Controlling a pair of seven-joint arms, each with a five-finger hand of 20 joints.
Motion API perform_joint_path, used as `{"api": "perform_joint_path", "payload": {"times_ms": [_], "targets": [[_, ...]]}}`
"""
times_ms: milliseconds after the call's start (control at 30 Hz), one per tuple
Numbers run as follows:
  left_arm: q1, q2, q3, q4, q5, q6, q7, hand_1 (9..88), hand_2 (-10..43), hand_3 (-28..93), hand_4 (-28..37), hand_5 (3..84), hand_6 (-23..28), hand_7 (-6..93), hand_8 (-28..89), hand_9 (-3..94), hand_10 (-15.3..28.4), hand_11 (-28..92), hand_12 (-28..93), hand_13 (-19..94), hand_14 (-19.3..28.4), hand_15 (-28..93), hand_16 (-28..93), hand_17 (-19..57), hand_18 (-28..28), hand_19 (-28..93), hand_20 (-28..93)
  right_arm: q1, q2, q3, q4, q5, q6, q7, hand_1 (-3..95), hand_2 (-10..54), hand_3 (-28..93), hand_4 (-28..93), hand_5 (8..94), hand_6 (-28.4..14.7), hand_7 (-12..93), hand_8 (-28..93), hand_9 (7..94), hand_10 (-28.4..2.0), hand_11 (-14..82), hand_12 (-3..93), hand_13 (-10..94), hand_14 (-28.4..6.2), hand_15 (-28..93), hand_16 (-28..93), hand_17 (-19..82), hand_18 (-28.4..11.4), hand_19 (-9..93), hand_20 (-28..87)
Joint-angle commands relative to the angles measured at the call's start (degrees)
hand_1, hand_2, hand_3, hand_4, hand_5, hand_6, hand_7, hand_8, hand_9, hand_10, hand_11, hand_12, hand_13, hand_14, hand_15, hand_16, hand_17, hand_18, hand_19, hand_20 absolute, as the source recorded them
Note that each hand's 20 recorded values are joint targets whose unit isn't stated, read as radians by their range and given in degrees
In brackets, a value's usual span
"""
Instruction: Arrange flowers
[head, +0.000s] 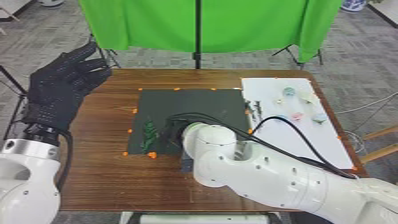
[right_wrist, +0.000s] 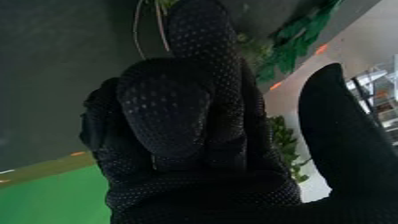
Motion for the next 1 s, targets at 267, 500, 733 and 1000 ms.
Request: {"api": "perform_joint_path", "payload": {"times_ms": [267,500,733,1000], "targets": [[2.58,-2.29,-1.19,-0.44,0.49,0.21,-1.43,22.0,10.3,77,-27.7,38.4,11.4,12.8,-9,32.3,20.9,31,10,24,27.1,53,-11,-9.3,23.5,59,8,-1.87,1.70,3.08,-4.41,-3.29,4.95,-1.59,18.7,12.8,78,-19,51.6,-1.6,11,-12,90.8,-15.6,33.1,18.8,87,-7.8,65,18,54,-24.0,93,24],[6.35,-3.18,-3.46,-1.43,0.43,0.96,-0.66,21.9,10.4,77,-27.7,38.4,11.4,12.8,-9,32.2,20.9,31,10,24,27.3,53,-11,-9.3,23.5,59,8,-2.86,9.91,6.65,-8.21,-4.15,19.01,-4.60,19.2,11.7,78,-19,52.4,-2.9,11,-12,85.9,-17.2,29.9,18.2,83,-10.4,60,17,50,-23.5,93,7],[8.01,-3.62,-3.85,-1.72,0.38,1.41,0.33,21.4,10.2,76,-28.0,38.0,11.2,12.7,-9,31.1,20.5,30,10,23,27.0,52,-11,-9.4,23.7,59,8,-1.32,17.50,9.35,-6.51,-7.88,24.81,-1.06,24.1,6.2,78,-20,53.7,-4.9,12,-11,77.2,-18.7,24.2,15.8,77,-12.6,57,15,46,-22.3,92,-12],[7.55,-3.98,-2.71,-1.57,0.04,1.38,0.72,21.0,10.0,77,-28.2,37.9,11.1,12.6,-9,30.9,20.4,29,10,23,26.9,52,-10,-9.6,23.6,58,8,2.22,19.87,7.19,1.31,-8.97,18.70,4.71,27.3,1.6,78,-21,54.9,-7.1,12,-11,71.9,-19.9,23.0,15.3,73,-14.1,58,14,45,-22.5,92,-16]]}}
